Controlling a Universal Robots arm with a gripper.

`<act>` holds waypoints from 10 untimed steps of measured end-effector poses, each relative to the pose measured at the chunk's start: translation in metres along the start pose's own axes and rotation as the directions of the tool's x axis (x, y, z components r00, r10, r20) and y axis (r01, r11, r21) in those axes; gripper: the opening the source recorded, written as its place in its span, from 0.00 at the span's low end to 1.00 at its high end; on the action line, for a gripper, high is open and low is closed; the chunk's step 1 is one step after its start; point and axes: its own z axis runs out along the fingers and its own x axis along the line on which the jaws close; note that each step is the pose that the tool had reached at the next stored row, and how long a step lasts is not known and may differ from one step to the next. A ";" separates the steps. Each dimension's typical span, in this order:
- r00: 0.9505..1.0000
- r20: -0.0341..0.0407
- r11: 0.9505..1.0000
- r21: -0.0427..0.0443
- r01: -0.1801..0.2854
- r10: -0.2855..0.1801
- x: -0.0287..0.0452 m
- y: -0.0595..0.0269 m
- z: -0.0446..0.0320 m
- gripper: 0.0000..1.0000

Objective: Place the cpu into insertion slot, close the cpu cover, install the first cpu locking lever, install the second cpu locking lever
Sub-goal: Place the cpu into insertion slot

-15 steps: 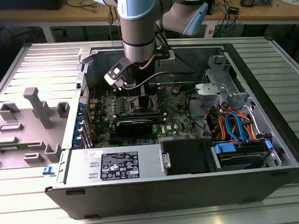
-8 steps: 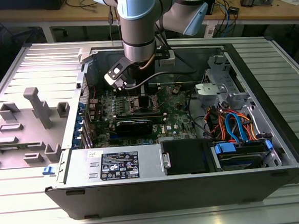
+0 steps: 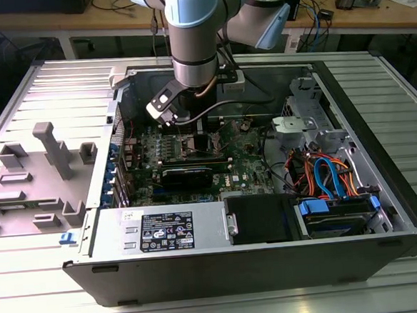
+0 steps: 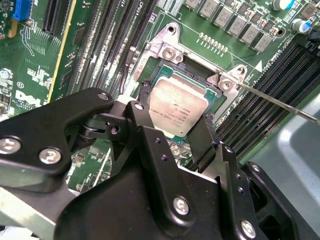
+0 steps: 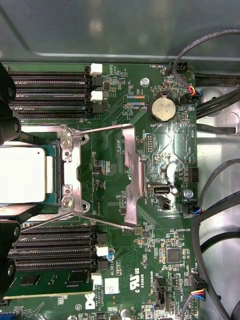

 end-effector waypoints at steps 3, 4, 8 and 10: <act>1.000 0.000 1.000 0.000 0.000 0.000 0.0000 0.0000 0.0001 0.54; 1.000 0.000 1.000 0.000 0.000 0.000 0.0000 0.0000 0.0002 0.54; 1.000 0.000 1.000 0.000 0.000 0.000 0.0000 0.0000 0.0003 0.54; 1.000 -0.001 1.000 0.000 0.000 0.000 0.0001 0.0000 0.0005 0.62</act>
